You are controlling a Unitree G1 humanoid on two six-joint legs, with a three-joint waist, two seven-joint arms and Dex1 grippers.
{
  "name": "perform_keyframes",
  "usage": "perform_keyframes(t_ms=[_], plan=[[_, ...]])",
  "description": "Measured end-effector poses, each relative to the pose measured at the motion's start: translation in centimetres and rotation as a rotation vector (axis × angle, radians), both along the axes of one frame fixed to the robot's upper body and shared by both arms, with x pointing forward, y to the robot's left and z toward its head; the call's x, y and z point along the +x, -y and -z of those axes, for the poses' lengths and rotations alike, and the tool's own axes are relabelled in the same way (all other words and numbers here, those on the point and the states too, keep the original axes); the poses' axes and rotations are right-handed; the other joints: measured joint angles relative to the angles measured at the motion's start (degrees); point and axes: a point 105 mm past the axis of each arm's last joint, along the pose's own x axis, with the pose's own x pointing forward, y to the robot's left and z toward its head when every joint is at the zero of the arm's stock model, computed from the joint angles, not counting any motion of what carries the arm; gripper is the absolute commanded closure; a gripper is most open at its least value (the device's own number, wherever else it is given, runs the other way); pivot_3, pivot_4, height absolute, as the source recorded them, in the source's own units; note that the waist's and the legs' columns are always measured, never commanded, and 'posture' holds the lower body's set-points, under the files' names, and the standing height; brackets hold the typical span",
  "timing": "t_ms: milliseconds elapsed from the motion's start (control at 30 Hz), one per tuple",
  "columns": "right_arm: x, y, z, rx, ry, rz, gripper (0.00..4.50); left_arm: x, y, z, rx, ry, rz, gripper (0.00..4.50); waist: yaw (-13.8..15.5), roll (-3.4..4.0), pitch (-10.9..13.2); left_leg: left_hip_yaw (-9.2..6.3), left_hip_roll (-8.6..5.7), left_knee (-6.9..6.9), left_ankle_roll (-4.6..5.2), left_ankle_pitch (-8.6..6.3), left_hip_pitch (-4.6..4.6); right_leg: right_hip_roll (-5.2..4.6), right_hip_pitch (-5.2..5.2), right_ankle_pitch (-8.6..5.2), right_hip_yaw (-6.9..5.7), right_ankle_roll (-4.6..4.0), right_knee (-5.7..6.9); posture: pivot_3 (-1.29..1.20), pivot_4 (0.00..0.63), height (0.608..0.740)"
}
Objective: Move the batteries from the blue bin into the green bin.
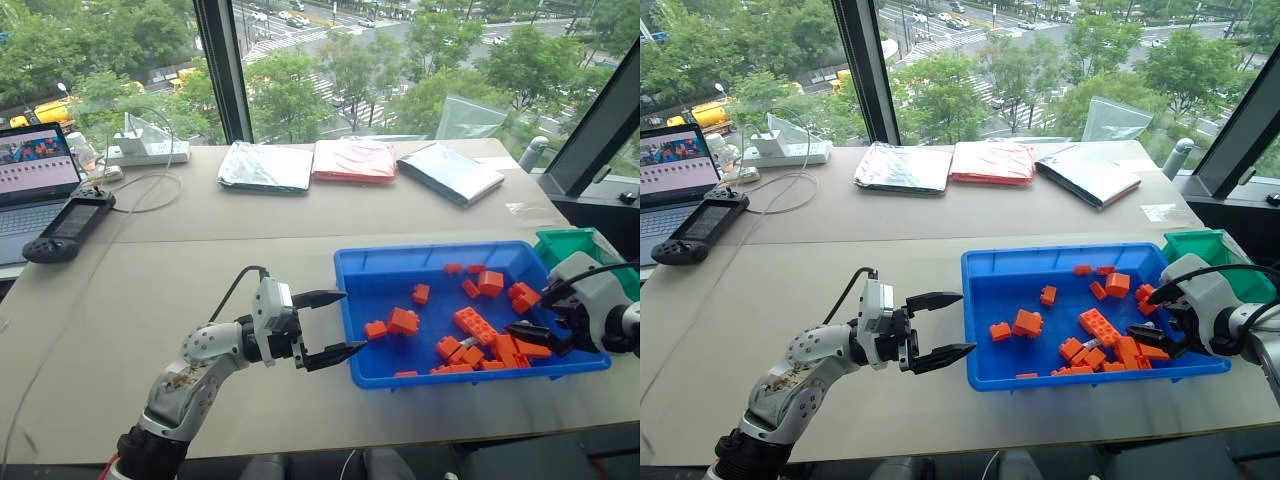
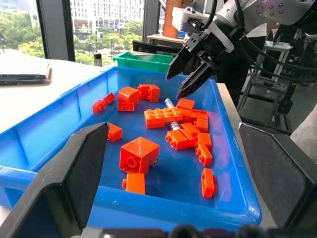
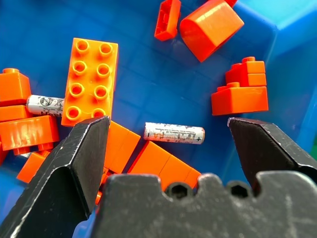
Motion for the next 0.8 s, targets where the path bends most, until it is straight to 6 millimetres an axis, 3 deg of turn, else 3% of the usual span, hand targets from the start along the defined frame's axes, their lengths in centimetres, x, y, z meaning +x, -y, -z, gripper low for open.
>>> perform_keyframes(t_ms=[267, 700, 800], plan=[[0.5, 0.9, 1.9, -0.013, -0.048, 0.047, 0.06, 0.1, 0.1, 0.0, -0.005, -0.001, -0.008, 0.0, 0.0, 0.0, 0.0, 0.02, 0.0, 0.0, 0.0, 0.0, -0.01, -0.01, 0.0, 0.0, 0.0, 0.0, -0.01, 0.0, 0.15, 0.74], [1.4, 0.9, 2.4, -0.002, -0.042, 0.045, 0.06, 0.0, 0.0, 0.0, -0.008, -0.001, -0.02, 0.0, 0.1, 0.0, 0.0, 0.0, 0.0, 0.0, 0.0, 0.0, 0.0, 0.0, 0.01, 0.0, -0.01, 0.0, -0.01, 0.0, 0.15, 0.74], [1.5, 0.7, 2.6, 0.007, -0.041, 0.041, 0.83, 0.0, 0.1, -0.1, -0.009, 0.003, -0.021, 0.0, 0.1, 0.0, 0.0, 0.01, 0.0, 0.0, 0.0, 0.0, 0.0, 0.0, 0.02, 0.0, -0.01, 0.0, -0.01, 0.0, 0.15, 0.74]])
